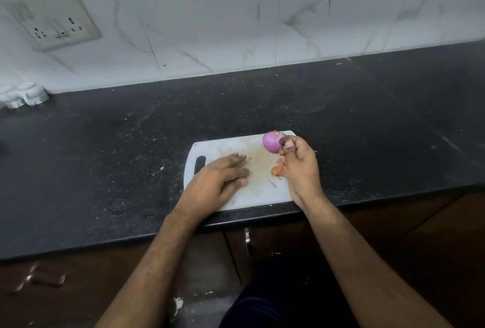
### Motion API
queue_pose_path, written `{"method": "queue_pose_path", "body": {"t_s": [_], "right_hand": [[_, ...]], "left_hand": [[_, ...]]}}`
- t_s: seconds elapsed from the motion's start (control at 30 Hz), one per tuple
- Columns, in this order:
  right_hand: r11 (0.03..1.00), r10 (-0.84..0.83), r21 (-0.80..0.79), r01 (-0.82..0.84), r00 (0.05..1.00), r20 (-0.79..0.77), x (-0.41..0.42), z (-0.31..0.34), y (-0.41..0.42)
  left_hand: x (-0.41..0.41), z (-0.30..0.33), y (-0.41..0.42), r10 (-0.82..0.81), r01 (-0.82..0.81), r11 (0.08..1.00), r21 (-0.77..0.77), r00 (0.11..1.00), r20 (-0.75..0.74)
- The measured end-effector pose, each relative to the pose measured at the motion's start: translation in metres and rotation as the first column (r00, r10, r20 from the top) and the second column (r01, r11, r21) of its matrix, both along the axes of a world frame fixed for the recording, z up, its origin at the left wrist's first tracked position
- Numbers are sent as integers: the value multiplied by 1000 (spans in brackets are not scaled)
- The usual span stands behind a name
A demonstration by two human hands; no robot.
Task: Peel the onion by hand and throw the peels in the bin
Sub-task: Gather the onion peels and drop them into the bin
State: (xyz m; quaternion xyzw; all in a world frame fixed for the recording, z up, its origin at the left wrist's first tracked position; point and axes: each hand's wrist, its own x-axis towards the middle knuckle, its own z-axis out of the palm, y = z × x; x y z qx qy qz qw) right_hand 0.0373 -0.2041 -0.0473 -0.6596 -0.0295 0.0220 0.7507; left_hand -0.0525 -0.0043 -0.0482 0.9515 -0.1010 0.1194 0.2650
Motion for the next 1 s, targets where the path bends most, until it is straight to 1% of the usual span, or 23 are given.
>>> {"method": "queue_pose_path", "body": {"t_s": [0.03, 0.07, 0.1, 0.17, 0.2, 0.23, 0.3, 0.33, 0.43, 0.5, 0.53, 0.57, 0.67, 0.7, 0.77, 0.83, 0.9, 0.97, 1.0], "right_hand": [[999, 16, -30, -16, 1000, 14, -1, 0, 1], [997, 34, -75, -32, 999, 36, -3, -1, 3], [990, 49, -135, -40, 997, 64, -5, 0, 3], [959, 72, -282, -31, 988, 139, -6, 0, 4], [937, 91, -349, -23, 980, 180, -6, 1, 5], [915, 119, -402, -24, 970, 212, -5, 0, 6], [854, 200, -518, -49, 950, 239, -2, -2, 8], [801, 253, -595, -63, 937, 241, -1, -3, 8], [598, 445, -798, -79, 860, 249, -5, -4, -4], [463, 580, -882, -91, 783, 224, -12, -2, -12], [418, 621, -903, -101, 757, 203, -14, -2, -15], [412, 635, -904, -116, 747, 194, -15, -3, -16], [516, 589, -847, -128, 771, 243, -15, -1, -16], [535, 571, -836, -124, 782, 249, -15, 0, -15], [529, 542, -843, -100, 804, 244, -14, 1, -15], [491, 507, -869, -58, 830, 231, -14, 3, -13], [470, 438, -882, -43, 879, 190, -15, 7, -9], [557, 330, -824, -106, 938, 102, -13, 10, -2], [595, 300, -795, -116, 950, 86, -13, 12, 1]], "left_hand": [[0, 1, -3, 46, -47, 998, -29, 999, -18], [0, 2, -5, 105, -106, 994, -19, 993, -62], [1, 2, -8, 159, -156, 987, 33, 979, -128], [2, 0, -15, 240, -182, 954, 237, 939, -246], [2, -2, -18, 251, -167, 938, 304, 931, -264], [2, -4, -20, 241, -151, 936, 318, 933, -266], [4, -4, -22, 192, -128, 959, 255, 950, -246], [5, -5, -21, 170, -123, 971, 207, 959, -227], [4, -5, -19, 165, -158, 986, 57, 972, -168], [3, -4, -20, 196, -194, 981, 30, 971, -135], [1, -3, -22, 215, -212, 976, 38, 970, -116], [0, -2, -24, 233, -229, 972, 51, 967, -100], [-2, 1, -29, 259, -254, 964, 76, 964, -66], [-3, 2, -30, 261, -256, 963, 80, 964, -59], [-3, 3, -31, 266, -261, 961, 87, 963, -50], [0, 3, -31, 271, -265, 958, 112, 962, -45], [3, 4, -31, 269, -262, 958, 116, 962, -46], [7, 6, -30, 254, -245, 963, 109, 964, -75], [8, 8, -31, 245, -235, 965, 118, 966, -84]]}}
